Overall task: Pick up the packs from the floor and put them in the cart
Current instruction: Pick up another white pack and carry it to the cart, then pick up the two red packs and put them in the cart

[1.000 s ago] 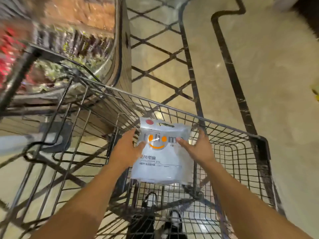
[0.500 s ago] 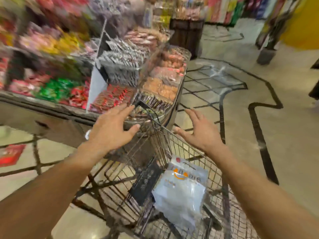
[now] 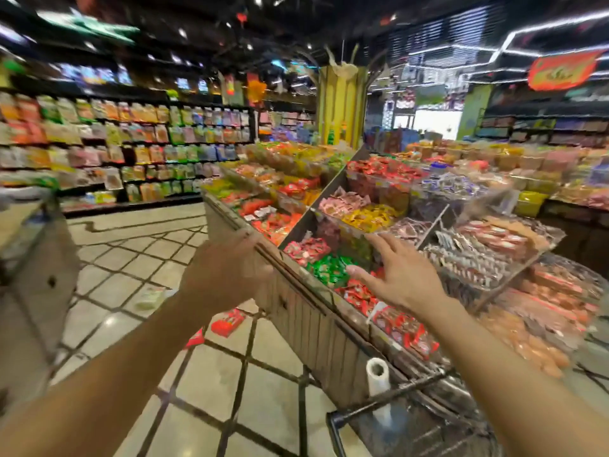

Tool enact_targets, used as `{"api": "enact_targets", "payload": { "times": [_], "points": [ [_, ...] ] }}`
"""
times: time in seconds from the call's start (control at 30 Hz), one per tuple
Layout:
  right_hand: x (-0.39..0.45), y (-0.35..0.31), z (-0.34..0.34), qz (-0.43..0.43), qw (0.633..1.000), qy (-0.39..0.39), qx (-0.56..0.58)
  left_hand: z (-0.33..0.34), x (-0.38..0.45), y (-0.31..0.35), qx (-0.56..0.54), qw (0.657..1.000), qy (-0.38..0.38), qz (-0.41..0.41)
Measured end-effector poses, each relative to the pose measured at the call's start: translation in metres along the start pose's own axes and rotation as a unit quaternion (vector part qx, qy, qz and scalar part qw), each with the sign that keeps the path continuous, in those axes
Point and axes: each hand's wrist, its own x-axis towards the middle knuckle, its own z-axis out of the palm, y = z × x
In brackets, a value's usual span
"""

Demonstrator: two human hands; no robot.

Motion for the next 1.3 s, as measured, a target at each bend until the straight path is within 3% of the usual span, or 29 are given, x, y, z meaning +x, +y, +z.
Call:
{"api": "enact_targets", "payload": {
  "times": [0.27,0.57,0.83,1.3],
  "points": [
    [0.113,-0.191,0.070,-0.063,0.997,-0.047,0.021,-0.051,-0.005,-0.225,0.083,0.987,0.015,-0.135],
    [0.212,-0.345,0.129,-0.122,0.988,-0.066,0.063,-0.050,0.010,-0.387,0.090,0.980,0.015,-0.176],
    [0.330,-0.427,0.205,-0.174,0.982,-0.043,0.063,-0.012,0.092,-0.491,0.109,0.975,0.006,-0.194],
    [0.590,-0.485,0.352,-0.174,0.979,-0.070,0.076,0.086,0.325,-0.642,0.091,0.974,-0.002,-0.208]
  ]
}}
